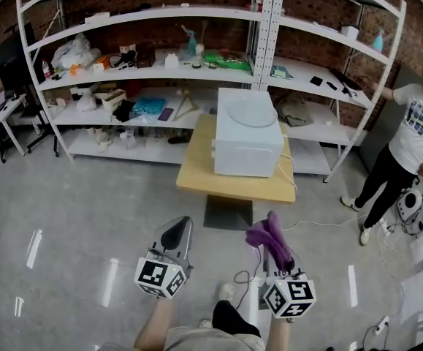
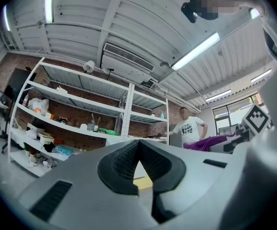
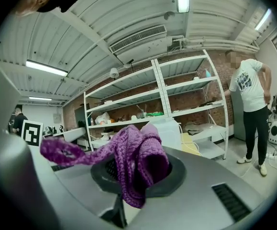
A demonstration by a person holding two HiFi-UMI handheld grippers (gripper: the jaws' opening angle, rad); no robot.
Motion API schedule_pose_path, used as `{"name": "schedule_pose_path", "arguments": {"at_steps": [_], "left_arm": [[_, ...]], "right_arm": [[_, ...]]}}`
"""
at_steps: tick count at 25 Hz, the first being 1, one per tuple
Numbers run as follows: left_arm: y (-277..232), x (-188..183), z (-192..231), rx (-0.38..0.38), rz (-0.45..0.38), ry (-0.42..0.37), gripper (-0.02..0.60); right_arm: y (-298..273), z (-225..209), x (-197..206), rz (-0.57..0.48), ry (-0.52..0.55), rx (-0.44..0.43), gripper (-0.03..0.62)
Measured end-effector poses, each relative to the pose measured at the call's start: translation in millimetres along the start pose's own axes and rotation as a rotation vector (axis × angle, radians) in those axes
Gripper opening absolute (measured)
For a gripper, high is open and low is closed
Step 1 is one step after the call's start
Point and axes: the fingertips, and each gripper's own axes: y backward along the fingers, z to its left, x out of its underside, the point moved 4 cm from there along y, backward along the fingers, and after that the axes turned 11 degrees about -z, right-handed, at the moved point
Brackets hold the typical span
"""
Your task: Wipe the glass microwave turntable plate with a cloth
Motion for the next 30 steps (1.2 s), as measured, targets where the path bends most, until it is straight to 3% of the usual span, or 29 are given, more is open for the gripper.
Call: {"name": "schedule_pose_path", "arguments": {"at_steps": [7, 17, 23, 30], "left_arm": [[-109, 34, 42, -0.020, -0.022, -0.022, 0.002], [-283, 55, 89, -0.019, -0.056, -0.055, 0.002], [-349, 83, 120, 0.070, -0.033, -0.038, 0.002], [-427, 106, 170, 0.101, -0.013, -0.059, 0.002]], "right_arm": [[-122, -53, -6, -0.023, 0.030, -0.045, 0.051], [-301, -127, -48, -0.062, 0.060, -0.116, 0.051], [-369, -147, -52, -0.083, 0.055, -0.138, 0.051], [-458, -161, -53, -0.062, 0.088, -0.110, 0.051]]}}
